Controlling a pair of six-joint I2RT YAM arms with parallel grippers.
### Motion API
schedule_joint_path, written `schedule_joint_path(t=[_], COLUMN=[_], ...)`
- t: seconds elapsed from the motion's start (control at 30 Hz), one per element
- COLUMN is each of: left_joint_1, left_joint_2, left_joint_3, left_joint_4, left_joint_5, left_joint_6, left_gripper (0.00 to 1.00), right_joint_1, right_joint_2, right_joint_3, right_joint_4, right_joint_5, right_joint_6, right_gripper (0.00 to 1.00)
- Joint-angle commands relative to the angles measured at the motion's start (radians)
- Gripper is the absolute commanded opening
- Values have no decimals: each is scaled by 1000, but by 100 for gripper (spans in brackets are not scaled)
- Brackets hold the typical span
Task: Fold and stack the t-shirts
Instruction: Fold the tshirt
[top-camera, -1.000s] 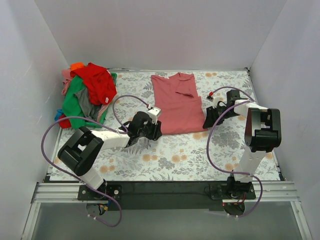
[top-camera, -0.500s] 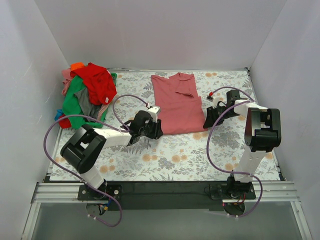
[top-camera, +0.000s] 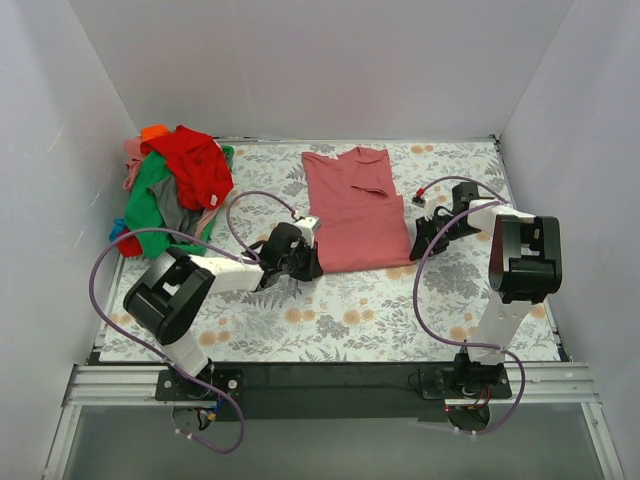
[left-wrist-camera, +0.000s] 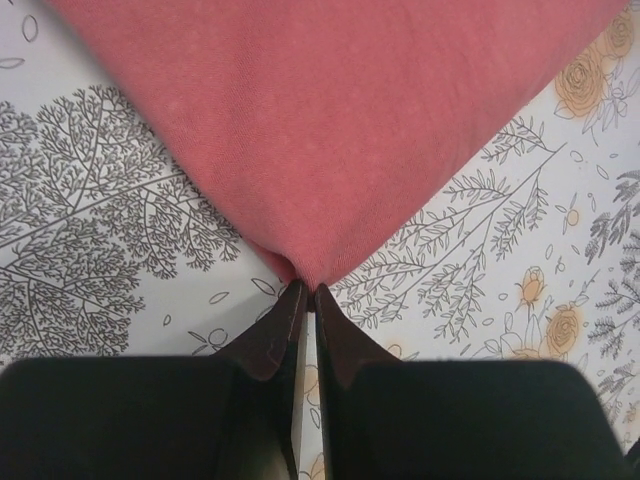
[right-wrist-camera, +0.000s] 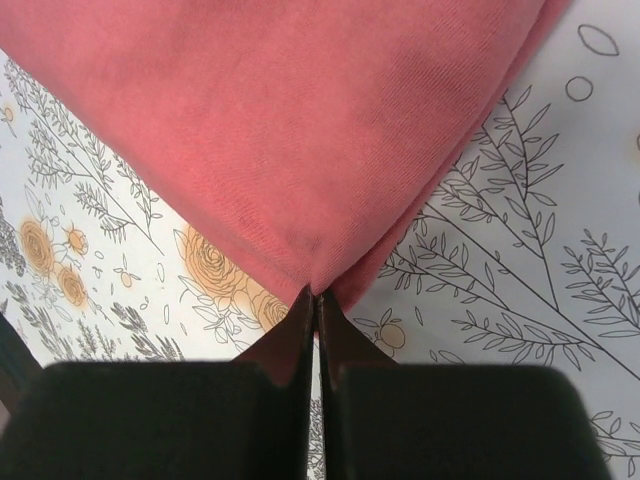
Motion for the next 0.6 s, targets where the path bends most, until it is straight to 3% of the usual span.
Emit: schedule_joint_path(t=[0.0,0.57], left_joint_1=[3,3], left_joint_2=[-56,-222], left_joint_3=[-17,-184], left_joint_4=[-40,-108], left_joint_5=[48,139], left_joint_6=[-26,-80], left_gripper=[0,0], right_joint_1=[-6,-26], right_joint_2=[-34,-158], right_joint_3=[-21,-190], right_joint_4=[-71,-130], right_joint_5=[15,49], right_joint_6=[-52,-135], right_gripper=[1,1])
